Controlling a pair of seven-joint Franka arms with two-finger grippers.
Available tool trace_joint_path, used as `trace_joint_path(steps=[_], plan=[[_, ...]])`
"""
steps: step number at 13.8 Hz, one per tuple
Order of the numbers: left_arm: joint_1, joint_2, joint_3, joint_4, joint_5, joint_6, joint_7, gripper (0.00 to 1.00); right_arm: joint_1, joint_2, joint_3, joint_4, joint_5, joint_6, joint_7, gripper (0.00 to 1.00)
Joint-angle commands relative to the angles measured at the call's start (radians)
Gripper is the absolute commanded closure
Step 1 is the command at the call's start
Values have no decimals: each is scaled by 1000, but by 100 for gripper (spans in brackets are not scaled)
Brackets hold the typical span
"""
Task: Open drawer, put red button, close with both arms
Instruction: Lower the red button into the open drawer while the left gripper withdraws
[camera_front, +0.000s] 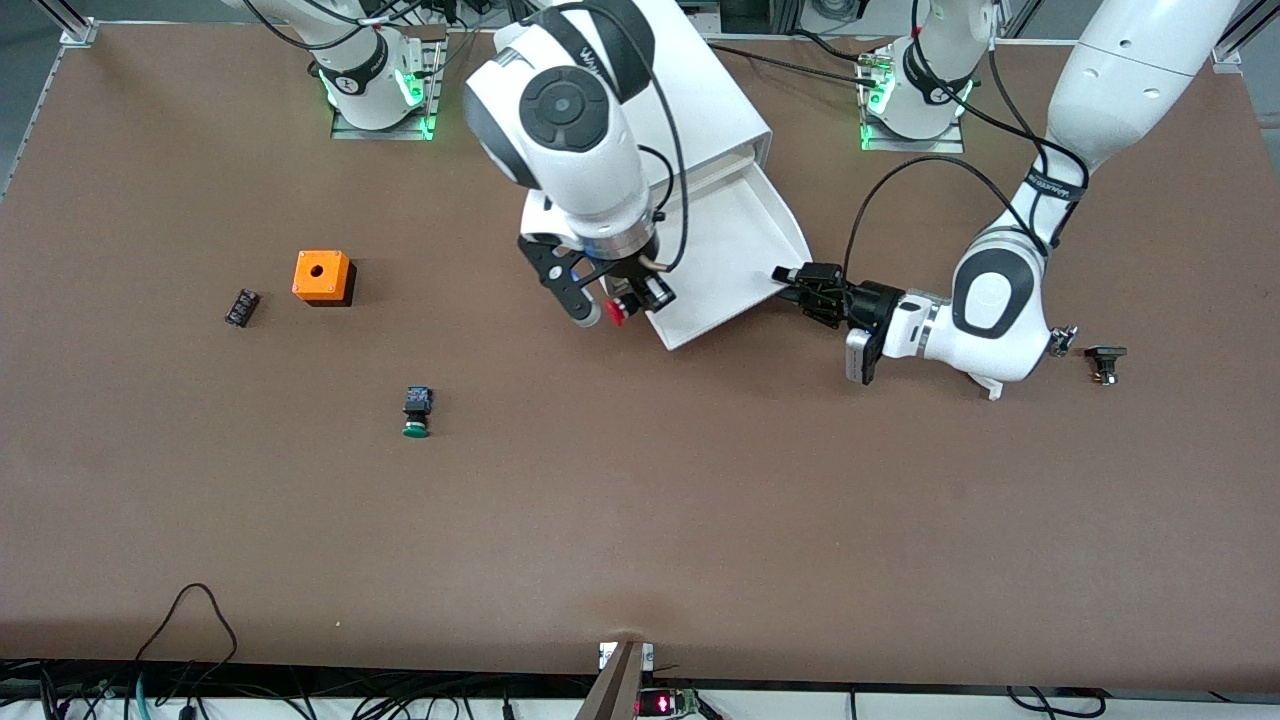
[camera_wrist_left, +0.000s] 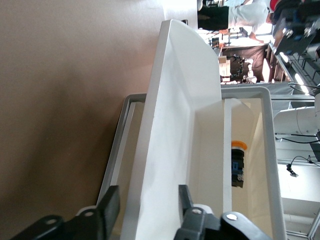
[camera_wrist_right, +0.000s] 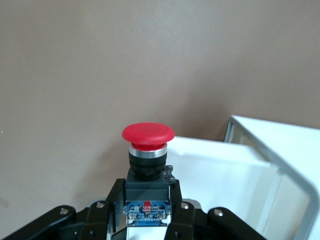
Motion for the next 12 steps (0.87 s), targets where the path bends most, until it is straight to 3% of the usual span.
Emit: trace_joint_path(steps=[1, 7, 12], plan=[[22, 2, -5, 139, 127, -139, -174, 0, 44, 41, -13, 36, 7, 14, 83, 100], [23, -1, -17, 471, 404, -402, -636, 0, 121, 124, -12, 36, 7, 154, 275, 100], [11, -85, -23, 534, 644, -441, -799, 0, 143, 161, -10, 34, 15, 197, 320, 100]])
